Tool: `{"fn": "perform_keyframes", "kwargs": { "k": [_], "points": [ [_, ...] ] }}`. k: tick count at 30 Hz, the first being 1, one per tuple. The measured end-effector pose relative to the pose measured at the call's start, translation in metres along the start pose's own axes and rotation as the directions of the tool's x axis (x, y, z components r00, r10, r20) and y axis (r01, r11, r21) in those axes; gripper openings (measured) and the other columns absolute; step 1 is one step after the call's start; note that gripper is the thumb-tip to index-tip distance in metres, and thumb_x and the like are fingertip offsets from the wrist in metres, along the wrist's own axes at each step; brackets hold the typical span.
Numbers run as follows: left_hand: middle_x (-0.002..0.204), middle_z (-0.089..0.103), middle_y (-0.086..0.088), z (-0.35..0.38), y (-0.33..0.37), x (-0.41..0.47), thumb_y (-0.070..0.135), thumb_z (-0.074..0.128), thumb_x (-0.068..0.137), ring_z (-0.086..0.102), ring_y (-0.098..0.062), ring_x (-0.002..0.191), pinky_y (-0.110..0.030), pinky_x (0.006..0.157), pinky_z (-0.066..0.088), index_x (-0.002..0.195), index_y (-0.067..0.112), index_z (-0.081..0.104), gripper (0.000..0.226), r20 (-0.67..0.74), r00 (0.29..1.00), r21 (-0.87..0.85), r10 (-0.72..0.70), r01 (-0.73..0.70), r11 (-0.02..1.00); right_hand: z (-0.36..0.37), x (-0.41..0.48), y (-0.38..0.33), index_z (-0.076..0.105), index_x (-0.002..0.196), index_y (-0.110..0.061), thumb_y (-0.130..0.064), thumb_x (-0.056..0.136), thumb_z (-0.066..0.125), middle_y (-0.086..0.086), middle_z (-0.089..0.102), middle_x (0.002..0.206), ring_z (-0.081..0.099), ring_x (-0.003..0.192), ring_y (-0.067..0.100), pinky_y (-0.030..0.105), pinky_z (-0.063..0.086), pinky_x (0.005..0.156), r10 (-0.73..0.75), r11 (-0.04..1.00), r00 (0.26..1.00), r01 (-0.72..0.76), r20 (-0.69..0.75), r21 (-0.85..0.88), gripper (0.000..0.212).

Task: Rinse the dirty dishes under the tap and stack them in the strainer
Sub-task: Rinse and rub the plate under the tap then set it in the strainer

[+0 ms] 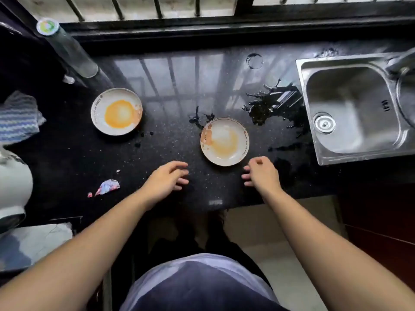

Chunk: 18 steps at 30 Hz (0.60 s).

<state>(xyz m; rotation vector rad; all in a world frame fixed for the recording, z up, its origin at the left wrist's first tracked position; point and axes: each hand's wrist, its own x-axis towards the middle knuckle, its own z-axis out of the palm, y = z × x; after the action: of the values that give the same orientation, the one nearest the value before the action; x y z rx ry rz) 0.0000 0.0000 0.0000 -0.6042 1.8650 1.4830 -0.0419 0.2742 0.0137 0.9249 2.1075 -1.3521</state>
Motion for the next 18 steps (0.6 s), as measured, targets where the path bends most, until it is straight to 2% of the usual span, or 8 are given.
{"fn": "perform_keyframes", "kwargs": {
  "k": [2, 4, 6, 7, 10, 13, 15, 18],
  "points": [
    [0.125, 0.068, -0.002, 0.01, 0.024, 0.032, 0.017, 0.05, 0.105, 0.075, -0.017, 0.098, -0.039, 0.085, 0.062, 0.139, 0.023, 0.057, 0.035, -0.079, 0.996, 0.029, 0.044, -0.042, 0.999, 0.0, 0.025, -0.018, 0.056, 0.124, -0.014, -0.027, 0.096, 0.049, 0.004, 0.065, 0.103, 0.073, 0.08, 0.021, 0.031, 0.061, 0.054, -0.036, 0.996, 0.996, 0.029, -0.083, -0.085, 0.031],
    [0.122, 0.067, -0.001, 0.021, 0.048, 0.058, 0.018, 0.05, 0.103, 0.073, -0.021, 0.101, -0.04, 0.085, 0.063, 0.151, 0.02, 0.047, 0.048, -0.101, 0.994, 0.019, 0.031, -0.029, 0.999, 0.003, 0.045, -0.038, 0.054, 0.131, -0.018, -0.028, 0.095, 0.048, 0.004, 0.063, 0.111, 0.071, 0.094, 0.026, 0.036, 0.064, 0.062, -0.049, 0.989, 0.997, 0.04, -0.061, -0.142, 0.038],
    [0.117, 0.071, -0.002, 0.034, 0.06, 0.074, 0.029, 0.053, 0.1, 0.074, -0.022, 0.1, -0.034, 0.075, 0.064, 0.142, 0.026, 0.054, 0.042, -0.09, 0.995, 0.016, 0.036, -0.035, 0.999, 0.009, 0.06, -0.046, 0.058, 0.127, -0.02, -0.029, 0.094, 0.046, 0.006, 0.065, 0.117, 0.065, 0.104, 0.028, 0.044, 0.062, 0.08, -0.103, 0.962, 0.995, 0.099, -0.002, -0.254, 0.036],
    [0.115, 0.073, -0.001, 0.039, 0.063, 0.077, 0.039, 0.054, 0.098, 0.074, -0.021, 0.099, -0.03, 0.068, 0.063, 0.131, 0.03, 0.058, 0.035, -0.088, 0.995, 0.021, 0.039, -0.037, 0.999, 0.012, 0.063, -0.047, 0.06, 0.125, -0.018, -0.029, 0.096, 0.045, 0.009, 0.066, 0.118, 0.063, 0.104, 0.028, 0.042, 0.056, 0.085, -0.135, 0.941, 0.991, 0.134, 0.018, -0.31, 0.035],
    [0.11, 0.074, 0.003, 0.044, 0.069, 0.077, 0.061, 0.056, 0.093, 0.074, -0.018, 0.096, -0.026, 0.061, 0.063, 0.117, 0.033, 0.061, 0.037, -0.118, 0.992, 0.008, 0.049, -0.048, 0.999, 0.014, 0.067, -0.046, 0.062, 0.121, -0.015, -0.029, 0.102, 0.042, 0.012, 0.069, 0.114, 0.06, 0.1, 0.03, 0.033, 0.042, 0.08, -0.189, 0.907, 0.982, 0.179, 0.013, -0.381, 0.031],
    [0.113, 0.073, 0.001, 0.044, 0.069, 0.065, 0.049, 0.057, 0.096, 0.075, -0.02, 0.094, -0.029, 0.064, 0.064, 0.119, 0.034, 0.061, 0.027, -0.111, 0.99, -0.011, 0.081, -0.083, 0.996, 0.01, 0.053, -0.045, 0.064, 0.117, -0.016, -0.03, 0.104, 0.042, 0.01, 0.07, 0.111, 0.063, 0.1, 0.028, 0.032, 0.042, 0.078, -0.195, 0.931, 0.981, 0.187, 0.007, -0.314, 0.029],
    [0.11, 0.072, 0.001, 0.042, 0.073, 0.052, 0.035, 0.056, 0.096, 0.076, -0.02, 0.088, -0.026, 0.061, 0.062, 0.109, 0.045, 0.061, 0.018, -0.104, 0.984, -0.014, 0.144, -0.146, 0.989, 0.002, 0.038, -0.042, 0.064, 0.117, -0.016, -0.029, 0.105, 0.041, 0.008, 0.071, 0.109, 0.062, 0.099, 0.026, 0.032, 0.042, 0.078, -0.233, 0.941, 0.972, 0.219, -0.022, -0.257, 0.029],
    [0.109, 0.072, 0.006, 0.048, 0.089, 0.032, 0.028, 0.054, 0.096, 0.076, -0.015, 0.08, -0.024, 0.058, 0.06, 0.111, 0.056, 0.06, 0.032, -0.051, 0.974, -0.006, 0.219, -0.219, 0.976, -0.025, 0.013, -0.035, 0.064, 0.11, -0.022, -0.029, 0.104, 0.042, -0.004, 0.069, 0.095, 0.061, 0.085, 0.012, 0.024, 0.041, 0.067, -0.281, 0.946, 0.956, 0.26, -0.088, -0.196, 0.024]
  ]
}}
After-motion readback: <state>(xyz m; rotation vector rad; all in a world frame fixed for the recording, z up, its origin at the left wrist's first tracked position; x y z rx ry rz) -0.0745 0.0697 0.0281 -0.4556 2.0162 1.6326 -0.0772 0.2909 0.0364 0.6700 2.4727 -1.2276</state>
